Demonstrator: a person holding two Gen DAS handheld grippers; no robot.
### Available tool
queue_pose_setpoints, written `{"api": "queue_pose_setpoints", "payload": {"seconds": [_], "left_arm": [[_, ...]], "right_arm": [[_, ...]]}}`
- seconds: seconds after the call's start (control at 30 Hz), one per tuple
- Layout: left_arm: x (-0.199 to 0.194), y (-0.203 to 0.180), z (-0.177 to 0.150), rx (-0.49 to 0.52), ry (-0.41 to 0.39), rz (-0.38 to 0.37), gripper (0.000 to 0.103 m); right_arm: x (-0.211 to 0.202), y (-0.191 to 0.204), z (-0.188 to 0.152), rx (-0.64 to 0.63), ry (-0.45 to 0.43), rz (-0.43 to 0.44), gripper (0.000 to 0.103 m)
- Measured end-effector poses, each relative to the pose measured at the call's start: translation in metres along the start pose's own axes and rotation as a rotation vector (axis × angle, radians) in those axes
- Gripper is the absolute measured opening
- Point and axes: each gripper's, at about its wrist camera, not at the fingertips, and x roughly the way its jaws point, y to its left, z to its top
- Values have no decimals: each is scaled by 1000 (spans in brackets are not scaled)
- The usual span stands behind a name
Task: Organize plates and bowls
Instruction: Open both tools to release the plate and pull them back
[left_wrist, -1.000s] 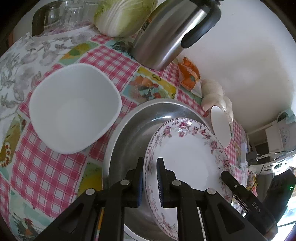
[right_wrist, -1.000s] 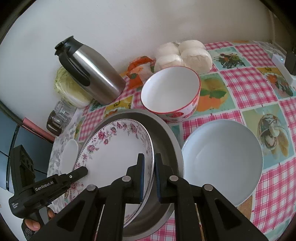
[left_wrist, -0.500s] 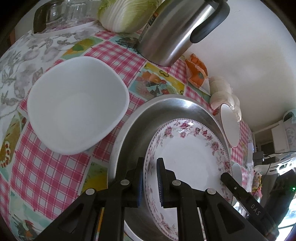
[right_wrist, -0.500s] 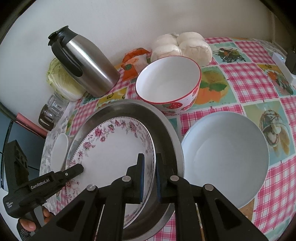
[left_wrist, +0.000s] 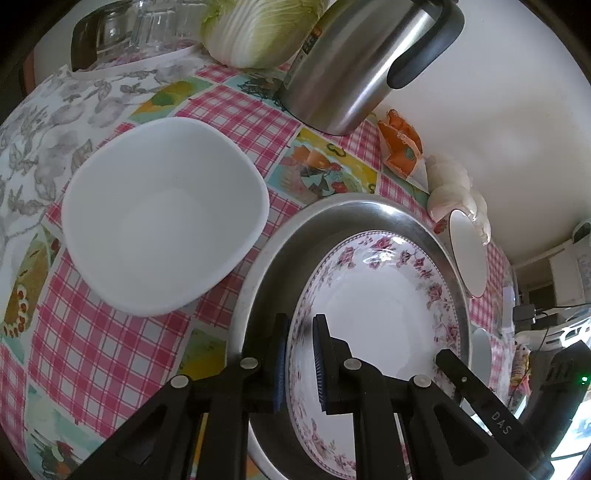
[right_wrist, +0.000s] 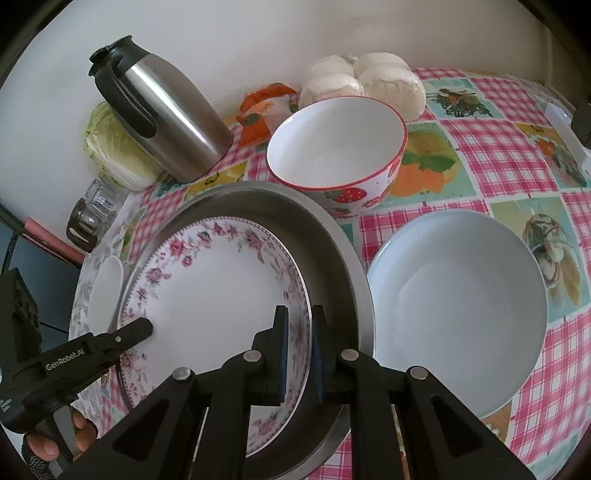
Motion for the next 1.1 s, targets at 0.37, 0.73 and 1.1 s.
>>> {"api": "queue_pose_setpoints", "payload": {"seconds": [0.37,0.73,1.1], "left_arm": [[-5,-8,3,45,-7,52,23],[-35,-25,5,126,-42,150,59],[-63,-35,4,167,-79,277,73]], "right_arm": [[-12,10,4,-51,-33,-51,18],[-43,33,10,-125,-79,-95,40],[-75,56,8,-222,-124,-166,71]]}}
